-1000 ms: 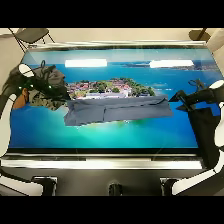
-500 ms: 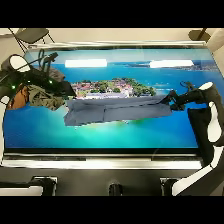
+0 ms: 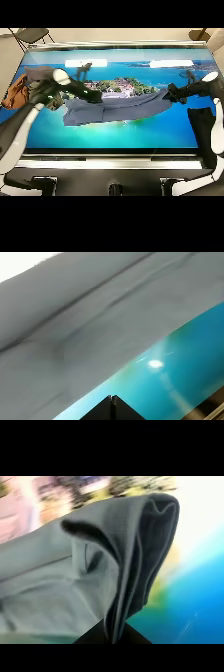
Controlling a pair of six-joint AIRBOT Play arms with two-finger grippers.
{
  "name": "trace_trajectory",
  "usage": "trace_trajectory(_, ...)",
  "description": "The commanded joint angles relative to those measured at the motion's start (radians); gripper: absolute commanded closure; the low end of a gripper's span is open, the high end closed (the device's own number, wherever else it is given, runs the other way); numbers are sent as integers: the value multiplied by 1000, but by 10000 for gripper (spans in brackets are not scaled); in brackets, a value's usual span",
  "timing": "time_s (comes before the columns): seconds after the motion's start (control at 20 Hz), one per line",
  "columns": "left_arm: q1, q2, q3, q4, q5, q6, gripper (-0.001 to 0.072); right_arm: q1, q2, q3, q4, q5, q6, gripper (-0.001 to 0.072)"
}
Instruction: Fold the shirts.
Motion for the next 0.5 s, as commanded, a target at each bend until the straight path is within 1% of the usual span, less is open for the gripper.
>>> trace_trajectory(0.0, -82, -138, -8, -214, 159, -45, 674, 32, 158, 1, -6, 64, -13, 676)
trace_trajectory(0.1, -98, -215, -8, -369, 186, -43, 674, 70, 244, 1, -6, 80, -9, 675)
trace_trajectory(0.15, -103, -245, -7, -418, 196, -42, 673, 88, 282, 1, -6, 87, -6, 675)
trace_trajectory(0.45, -178, -348, -7, -600, 249, -26, 674, 182, 464, 1, -40, 145, 67, 674)
